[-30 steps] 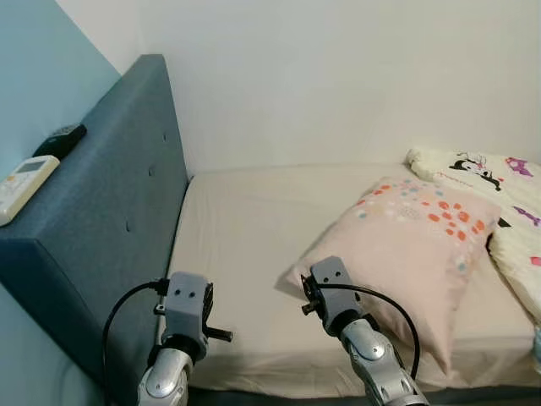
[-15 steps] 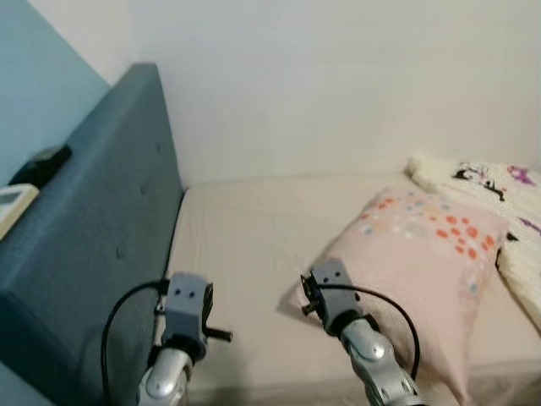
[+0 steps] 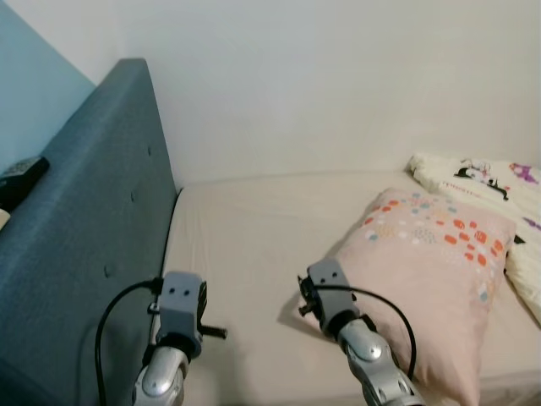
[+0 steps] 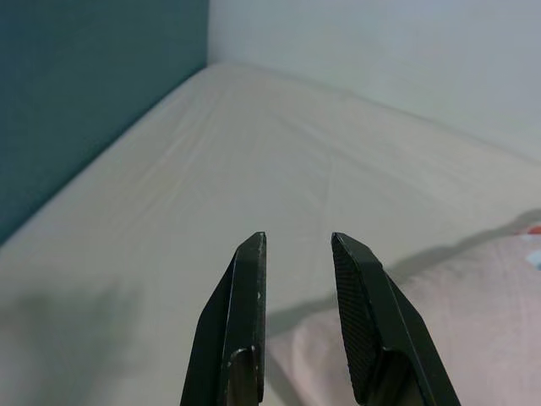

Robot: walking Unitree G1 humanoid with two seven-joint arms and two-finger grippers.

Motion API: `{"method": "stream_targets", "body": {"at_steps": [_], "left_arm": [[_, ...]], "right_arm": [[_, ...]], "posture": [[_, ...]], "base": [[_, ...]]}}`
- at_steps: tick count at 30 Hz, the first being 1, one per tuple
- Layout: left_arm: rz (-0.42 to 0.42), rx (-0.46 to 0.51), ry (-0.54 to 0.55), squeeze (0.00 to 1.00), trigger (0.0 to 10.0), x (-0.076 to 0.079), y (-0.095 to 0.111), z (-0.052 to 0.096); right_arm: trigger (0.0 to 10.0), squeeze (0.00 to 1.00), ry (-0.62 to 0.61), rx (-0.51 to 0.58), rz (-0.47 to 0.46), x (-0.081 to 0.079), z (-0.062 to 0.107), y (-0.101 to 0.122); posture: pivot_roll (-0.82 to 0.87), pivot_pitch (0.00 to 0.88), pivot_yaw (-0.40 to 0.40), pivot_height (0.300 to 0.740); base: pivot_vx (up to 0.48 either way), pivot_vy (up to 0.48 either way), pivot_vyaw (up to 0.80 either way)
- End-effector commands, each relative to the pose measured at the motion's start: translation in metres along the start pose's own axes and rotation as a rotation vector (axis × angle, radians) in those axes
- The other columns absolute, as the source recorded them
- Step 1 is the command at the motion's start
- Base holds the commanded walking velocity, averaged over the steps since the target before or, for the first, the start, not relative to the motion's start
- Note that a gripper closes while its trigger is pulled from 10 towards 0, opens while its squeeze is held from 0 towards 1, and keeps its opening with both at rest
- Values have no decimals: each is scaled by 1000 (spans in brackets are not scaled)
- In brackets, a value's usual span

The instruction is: Clean up the room

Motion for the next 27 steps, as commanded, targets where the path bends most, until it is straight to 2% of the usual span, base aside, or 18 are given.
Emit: {"method": "stream_targets", "body": {"at_steps": [1, 12, 27], "left_arm": [[-14, -21, 4, 0, 10000, -2, -7, 3], [-22, -28, 18, 0, 10000, -4, -7, 3], [-24, -30, 12, 0, 10000, -2, -7, 3]], "right_arm": [[10000, 0, 6, -9, 4, -1, 1, -3], [10000, 0, 10, -9, 1, -2, 1, -3], [10000, 0, 6, -14, 1, -1, 1, -4]], "posture": [[27, 37, -28, 740], [26, 40, -27, 740], [24, 45, -26, 740]], "base": [[0, 0, 0], [0, 0, 0], [0, -402, 0]]}}
Point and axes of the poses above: a point about 5 cm out from each wrist's last joint towards the gripper, its own z axis pointing back from the gripper into the wrist, its own y axis along the axis of the wrist's last joint, x = y × z, the point moved 4 cm from there along -z, pointing out of the wrist towards the gripper, and after that the axes turned 13 degrees about -z, right-handed, at the moved point
